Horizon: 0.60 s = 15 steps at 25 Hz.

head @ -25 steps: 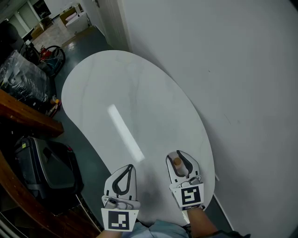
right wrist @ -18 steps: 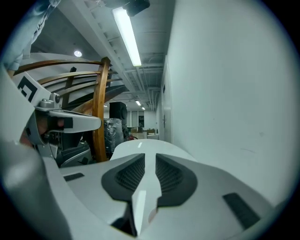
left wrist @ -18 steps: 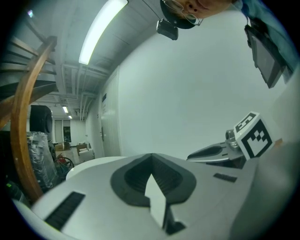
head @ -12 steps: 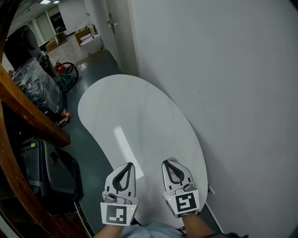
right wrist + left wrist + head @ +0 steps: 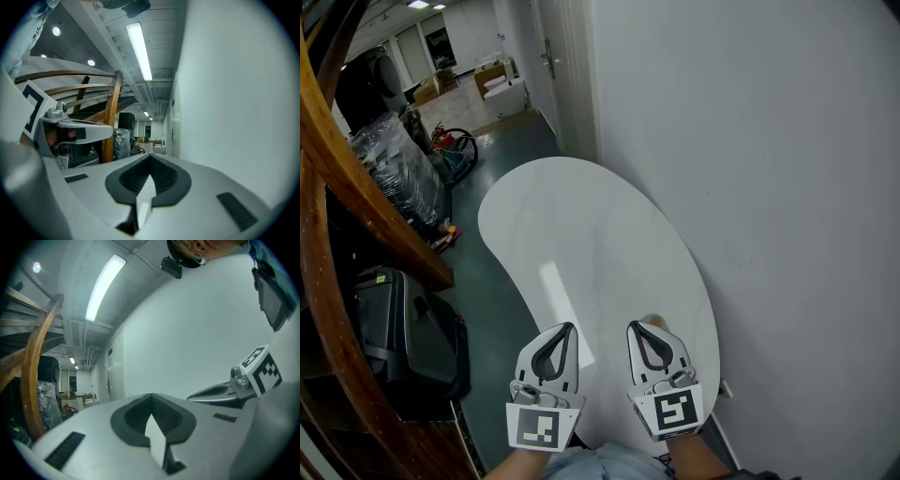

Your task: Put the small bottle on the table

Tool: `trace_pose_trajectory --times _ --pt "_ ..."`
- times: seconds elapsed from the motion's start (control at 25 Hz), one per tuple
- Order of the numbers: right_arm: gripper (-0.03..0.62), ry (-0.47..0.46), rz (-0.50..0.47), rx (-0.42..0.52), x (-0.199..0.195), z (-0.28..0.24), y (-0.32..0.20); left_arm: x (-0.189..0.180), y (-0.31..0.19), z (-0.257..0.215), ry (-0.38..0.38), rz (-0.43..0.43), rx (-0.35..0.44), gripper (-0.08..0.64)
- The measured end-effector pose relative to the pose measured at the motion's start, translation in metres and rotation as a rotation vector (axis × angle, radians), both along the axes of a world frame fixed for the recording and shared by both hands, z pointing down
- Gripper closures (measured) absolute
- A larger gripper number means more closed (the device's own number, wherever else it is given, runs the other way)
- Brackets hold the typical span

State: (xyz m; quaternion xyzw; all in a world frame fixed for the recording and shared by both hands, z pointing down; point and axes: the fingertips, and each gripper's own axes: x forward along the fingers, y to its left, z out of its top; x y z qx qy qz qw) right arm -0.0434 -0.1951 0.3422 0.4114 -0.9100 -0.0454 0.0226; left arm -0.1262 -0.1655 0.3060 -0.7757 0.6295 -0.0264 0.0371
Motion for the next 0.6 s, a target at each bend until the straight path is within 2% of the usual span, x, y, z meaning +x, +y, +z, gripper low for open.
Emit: trace_pose_trajectory --times 0.12,0.16,0.32,0.48,0.6 --pt "0.592 0.001 0.024 -0.088 0.001 0.0042 0.0035 -0.0002 0.002 -0.0009 0.005 0.005 0.009 0.56" --pt "0.592 0.0 0.024 -0.092 0.0006 0.004 0.0043 -0.0006 0.0022 -0.0009 0.005 0.006 0.011 0.56" --pt "0.592 -0.009 0.012 -0.063 0.0016 0.0009 0.0062 0.0022 0.0023 -0.0027 0.006 0.011 0.018 0.56" --pt "0.592 -0.014 0.015 -0.08 0.0034 0.0021 0.007 0.0045 0.0018 -0.0025 0.007 0.016 0.02 0.56" --pt "0.592 -0.03 0.004 -0.031 0.0013 -0.0054 0.0059 0.0044 0.0009 -0.0024 0.007 0.015 0.015 0.56"
